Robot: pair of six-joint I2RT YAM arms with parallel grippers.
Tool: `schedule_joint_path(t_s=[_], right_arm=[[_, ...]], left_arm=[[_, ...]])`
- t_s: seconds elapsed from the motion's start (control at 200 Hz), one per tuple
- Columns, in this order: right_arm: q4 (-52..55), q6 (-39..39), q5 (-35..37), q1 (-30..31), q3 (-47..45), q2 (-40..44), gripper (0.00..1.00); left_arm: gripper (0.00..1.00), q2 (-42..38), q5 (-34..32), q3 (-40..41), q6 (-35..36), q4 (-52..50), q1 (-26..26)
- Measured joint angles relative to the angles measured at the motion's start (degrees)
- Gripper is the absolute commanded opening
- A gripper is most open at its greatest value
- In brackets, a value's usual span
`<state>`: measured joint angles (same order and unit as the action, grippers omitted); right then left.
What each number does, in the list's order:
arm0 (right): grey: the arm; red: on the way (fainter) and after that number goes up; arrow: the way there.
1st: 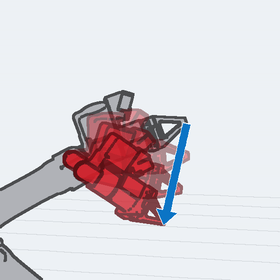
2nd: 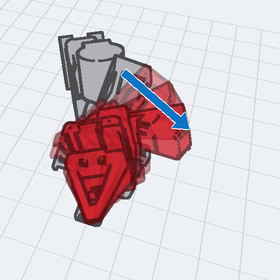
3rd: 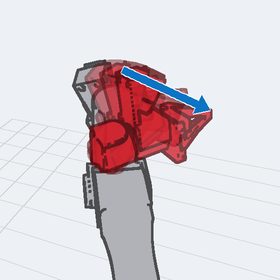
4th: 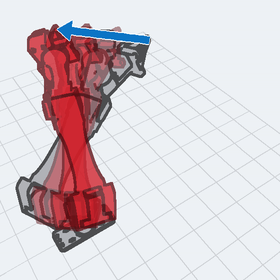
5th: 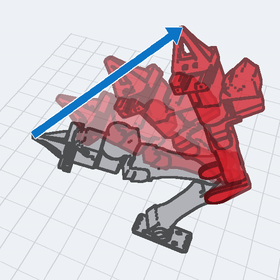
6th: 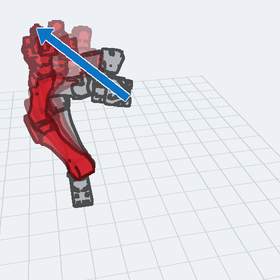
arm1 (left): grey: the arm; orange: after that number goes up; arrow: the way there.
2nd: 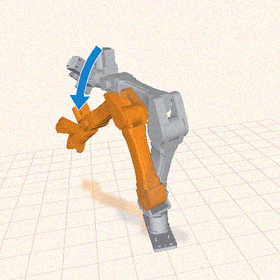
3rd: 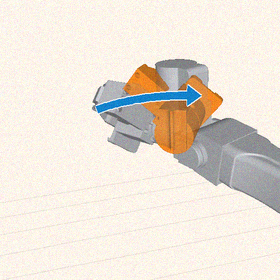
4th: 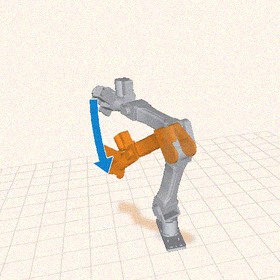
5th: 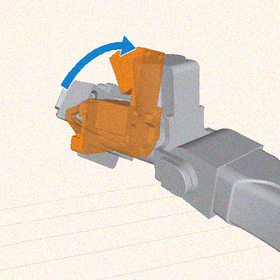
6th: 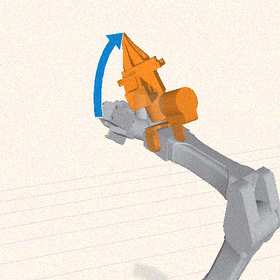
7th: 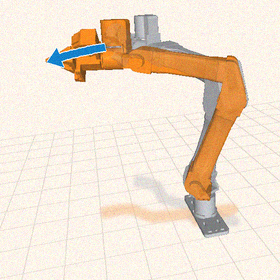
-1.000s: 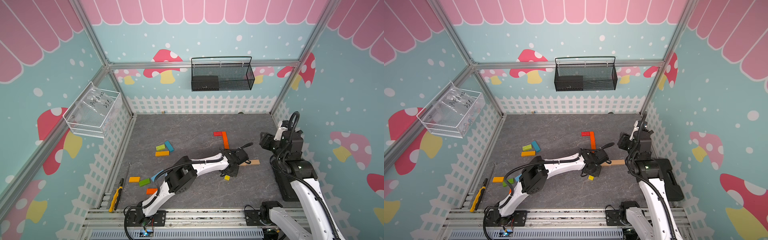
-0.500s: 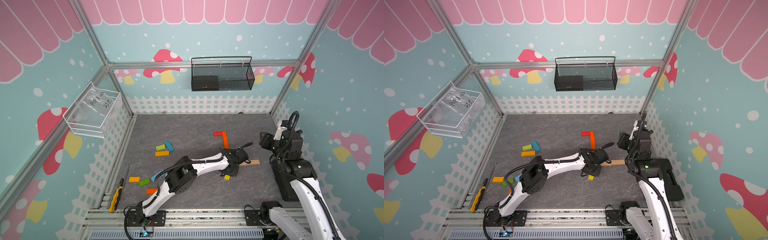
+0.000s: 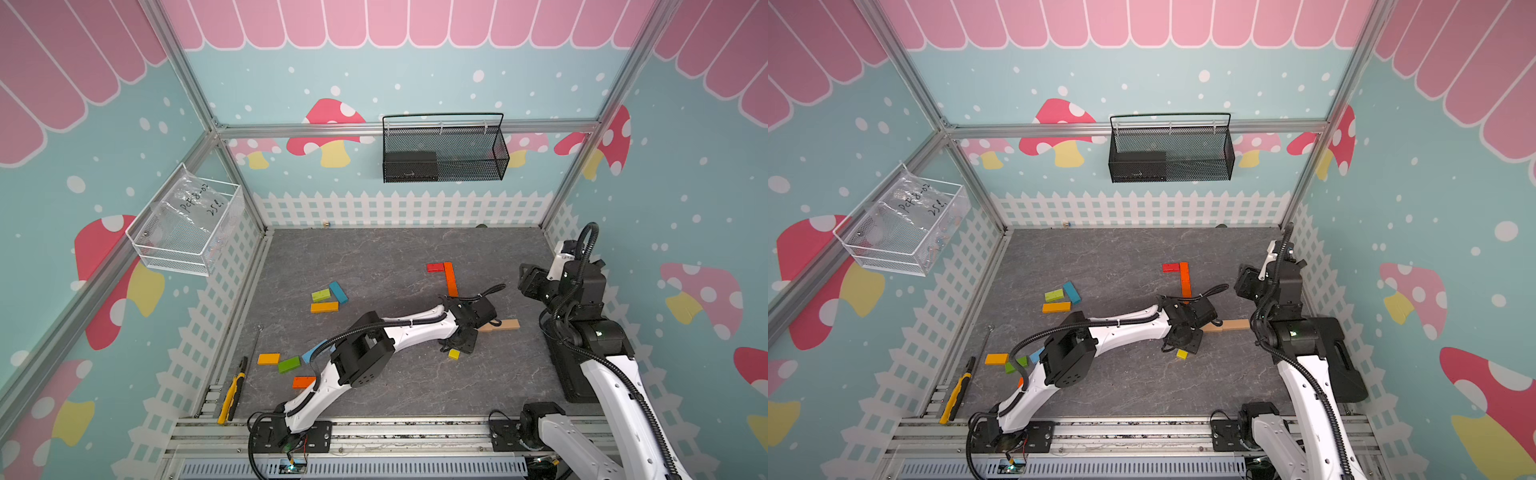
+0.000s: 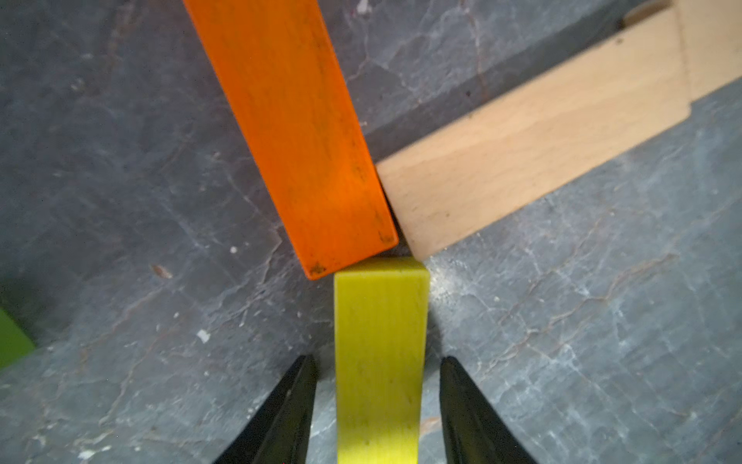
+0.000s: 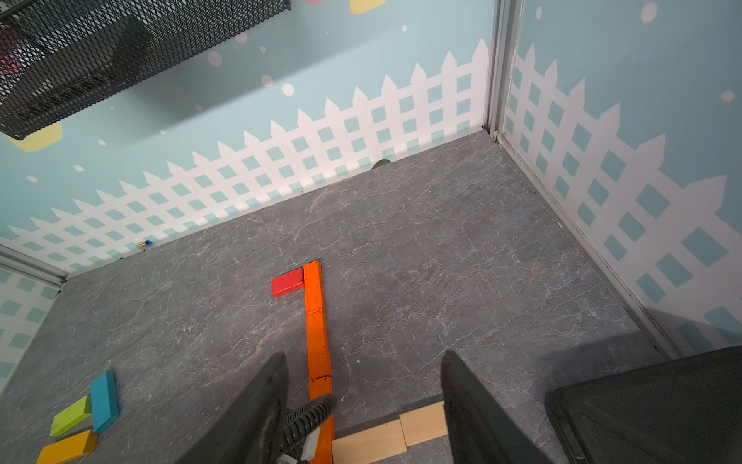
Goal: Assemble a giraffe with building blocks
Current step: Assemble the building block at the center of the board, then pick up the building block from the center of the board.
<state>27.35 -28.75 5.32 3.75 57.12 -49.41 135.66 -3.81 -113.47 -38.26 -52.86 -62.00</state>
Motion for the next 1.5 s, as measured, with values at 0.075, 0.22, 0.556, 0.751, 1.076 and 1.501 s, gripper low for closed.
schedule_joint_path(t_s=[0.075,0.22,0.556,0.751,1.076,1.501], right_arm=[[0.0,0.0,0.0,0.0,0.0,0.0,0.62],[0.0,0.0,0.0,0.0,0.0,0.0,0.62],[-0.1,-2.2,-1.0,0.0,0.0,1.6,0.75],[0.5,-5.8,-4.3,0.0,3.1,-1.5,0.74],[1.4,-15.0,-9.3,5.0,2.3,-10.7,0.74],[2.8,-40.9,-1.6,28.6,0.6,-25.6,0.73]], left_arm=[[0.65,-0.4,0.0,0.1,0.3,-0.1,-0.2],[0.73,-3.4,0.2,2.1,1.1,0.3,-1.2],[0.86,-22.0,-1.2,12.2,1.6,4.7,-2.8],[0.87,-36.0,-4.9,22.7,1.7,8.4,-1.0],[0.86,-59.7,-9.3,42.9,1.6,12.2,10.3],[0.86,-72.7,-9.0,53.5,1.4,11.6,19.4]])
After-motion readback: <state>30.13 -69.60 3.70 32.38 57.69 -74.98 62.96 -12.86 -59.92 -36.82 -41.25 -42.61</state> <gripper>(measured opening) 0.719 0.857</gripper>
